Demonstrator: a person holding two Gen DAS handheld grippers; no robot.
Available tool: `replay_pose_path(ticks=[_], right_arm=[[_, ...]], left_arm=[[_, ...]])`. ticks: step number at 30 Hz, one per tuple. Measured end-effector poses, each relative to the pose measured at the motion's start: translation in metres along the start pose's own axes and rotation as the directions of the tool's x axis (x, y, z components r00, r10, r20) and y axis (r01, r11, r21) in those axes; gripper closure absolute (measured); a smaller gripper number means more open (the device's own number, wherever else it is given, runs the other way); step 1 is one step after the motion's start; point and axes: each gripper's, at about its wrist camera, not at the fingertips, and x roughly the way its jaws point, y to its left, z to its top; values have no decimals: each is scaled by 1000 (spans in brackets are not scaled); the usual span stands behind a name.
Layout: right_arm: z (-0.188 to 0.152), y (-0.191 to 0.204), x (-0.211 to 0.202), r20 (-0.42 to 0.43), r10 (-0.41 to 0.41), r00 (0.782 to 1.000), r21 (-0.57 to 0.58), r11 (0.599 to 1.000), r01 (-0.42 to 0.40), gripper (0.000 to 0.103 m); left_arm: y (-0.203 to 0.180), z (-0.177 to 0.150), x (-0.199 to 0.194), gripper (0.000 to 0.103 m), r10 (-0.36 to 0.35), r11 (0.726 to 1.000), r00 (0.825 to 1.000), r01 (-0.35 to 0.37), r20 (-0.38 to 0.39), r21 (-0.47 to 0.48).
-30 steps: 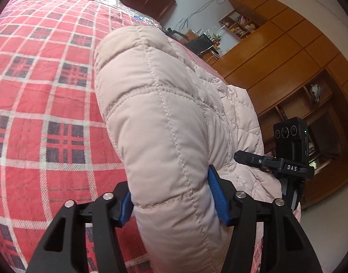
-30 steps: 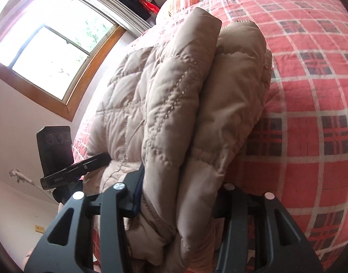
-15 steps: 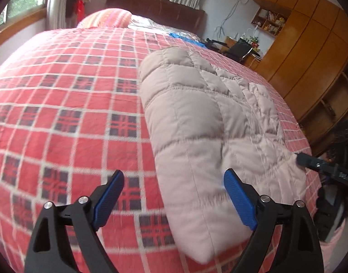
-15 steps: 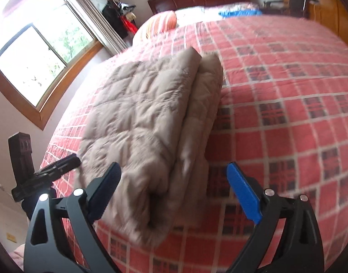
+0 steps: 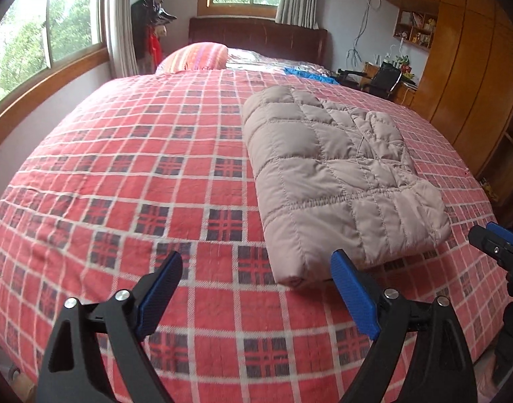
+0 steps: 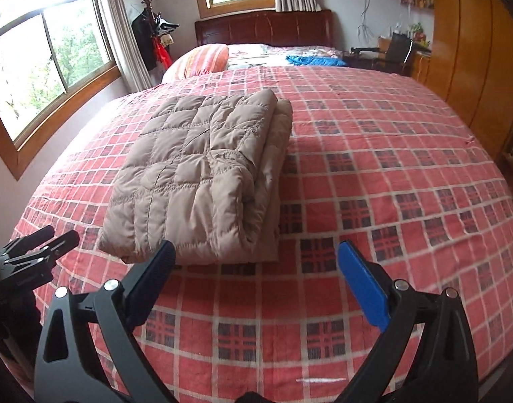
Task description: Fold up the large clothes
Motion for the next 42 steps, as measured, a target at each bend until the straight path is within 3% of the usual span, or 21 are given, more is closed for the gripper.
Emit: replay_pose_path(ticks=[14,42], right_arm=[[-27,7,-36,16,-92,996,25,995,92,6],[-41,12,-54,40,-136,990,36,990,135,6]], left_arm=[[-9,-23,-51,13,56,998,996,-55,68,-5],[-15,-37,-73,13,75,997,992,-76,102,0]])
